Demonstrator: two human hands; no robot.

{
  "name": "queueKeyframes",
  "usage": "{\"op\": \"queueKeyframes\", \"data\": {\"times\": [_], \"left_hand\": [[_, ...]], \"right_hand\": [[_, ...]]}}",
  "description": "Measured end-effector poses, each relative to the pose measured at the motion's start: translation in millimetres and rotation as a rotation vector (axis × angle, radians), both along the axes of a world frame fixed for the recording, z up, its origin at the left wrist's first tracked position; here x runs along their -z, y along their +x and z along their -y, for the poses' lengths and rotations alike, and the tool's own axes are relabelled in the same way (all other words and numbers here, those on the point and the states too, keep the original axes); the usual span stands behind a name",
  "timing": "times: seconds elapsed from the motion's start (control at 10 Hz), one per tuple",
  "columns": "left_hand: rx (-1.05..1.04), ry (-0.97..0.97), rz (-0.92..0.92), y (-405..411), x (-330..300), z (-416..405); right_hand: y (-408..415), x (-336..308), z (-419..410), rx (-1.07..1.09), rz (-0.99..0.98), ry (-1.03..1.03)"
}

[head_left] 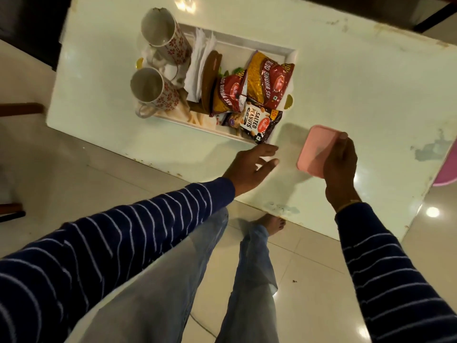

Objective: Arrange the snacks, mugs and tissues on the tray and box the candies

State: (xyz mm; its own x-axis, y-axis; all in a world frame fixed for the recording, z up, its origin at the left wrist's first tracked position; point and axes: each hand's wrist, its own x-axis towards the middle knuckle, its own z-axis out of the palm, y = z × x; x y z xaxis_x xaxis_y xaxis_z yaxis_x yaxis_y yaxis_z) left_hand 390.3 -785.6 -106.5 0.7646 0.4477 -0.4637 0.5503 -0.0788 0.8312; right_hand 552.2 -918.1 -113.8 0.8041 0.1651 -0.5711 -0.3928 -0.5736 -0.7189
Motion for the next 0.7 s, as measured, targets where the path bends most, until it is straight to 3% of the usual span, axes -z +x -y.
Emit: {"op": "queueKeyframes", "data": {"times": [0.3, 0.5, 0.7], "left_hand": [[-0.248, 0.289, -0.085, -95.9, -2.8, -76.3], [-0.382, 0.383, -0.056, -103.2, -7.3, -109.1], [-0.255, 0.495, 0.020, -102.0, -29.1, -134.4]], "right_hand": [[27.1, 31.1, -24.0, -0.068, 0.120, -0.006], [24.1, 41.8, -29.1, -0.114, 0.214, -0.198], [0.1, 10.7, -33.9, -0.074, 0.218, -0.517]]}}
